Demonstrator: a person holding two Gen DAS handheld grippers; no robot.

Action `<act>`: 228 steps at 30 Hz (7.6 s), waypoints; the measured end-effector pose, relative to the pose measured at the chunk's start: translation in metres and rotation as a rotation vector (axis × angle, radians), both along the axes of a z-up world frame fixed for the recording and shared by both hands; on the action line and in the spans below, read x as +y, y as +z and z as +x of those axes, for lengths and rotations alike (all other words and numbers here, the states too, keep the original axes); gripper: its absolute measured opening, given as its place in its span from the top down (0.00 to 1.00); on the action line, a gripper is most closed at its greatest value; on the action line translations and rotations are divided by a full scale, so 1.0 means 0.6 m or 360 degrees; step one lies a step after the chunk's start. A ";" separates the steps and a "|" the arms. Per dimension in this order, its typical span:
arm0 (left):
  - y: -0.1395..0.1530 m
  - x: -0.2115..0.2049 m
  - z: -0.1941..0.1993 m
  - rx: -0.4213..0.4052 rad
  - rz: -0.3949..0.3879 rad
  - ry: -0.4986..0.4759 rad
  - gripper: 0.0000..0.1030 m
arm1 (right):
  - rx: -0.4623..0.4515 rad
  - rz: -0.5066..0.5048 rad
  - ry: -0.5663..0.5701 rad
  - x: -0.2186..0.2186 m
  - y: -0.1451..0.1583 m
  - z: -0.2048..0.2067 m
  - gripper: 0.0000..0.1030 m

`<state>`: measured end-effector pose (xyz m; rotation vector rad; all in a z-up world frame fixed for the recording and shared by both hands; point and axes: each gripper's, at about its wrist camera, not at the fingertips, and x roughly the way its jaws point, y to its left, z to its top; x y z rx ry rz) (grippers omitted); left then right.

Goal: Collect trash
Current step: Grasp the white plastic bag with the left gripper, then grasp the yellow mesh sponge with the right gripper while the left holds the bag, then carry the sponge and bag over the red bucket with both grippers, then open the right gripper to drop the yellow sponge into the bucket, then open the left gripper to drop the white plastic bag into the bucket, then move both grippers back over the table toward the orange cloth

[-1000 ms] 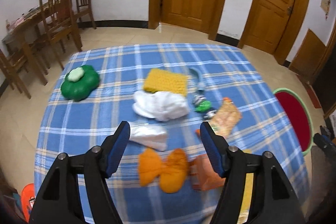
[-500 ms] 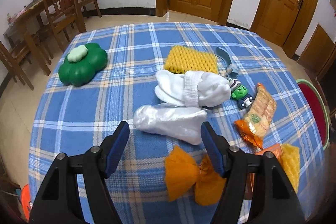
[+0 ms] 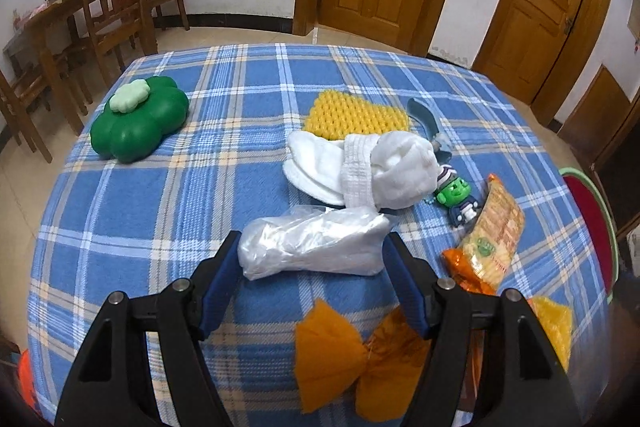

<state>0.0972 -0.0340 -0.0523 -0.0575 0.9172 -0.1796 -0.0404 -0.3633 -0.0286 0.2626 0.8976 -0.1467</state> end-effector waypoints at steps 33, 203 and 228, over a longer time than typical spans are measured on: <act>0.065 0.087 -0.127 -0.0128 -0.0078 0.0169 0.34 | -0.0059 0.0059 0.0340 0.130 0.018 -0.001 0.00; 0.161 -0.437 -0.094 -0.0108 -0.0130 -0.0750 0.28 | -0.0374 0.0194 -0.0401 -0.241 0.026 -0.133 0.52; 0.173 -0.212 -0.132 -0.0113 -0.0105 -0.0388 0.28 | -0.0356 0.0234 -0.0142 -0.124 0.050 -0.118 0.48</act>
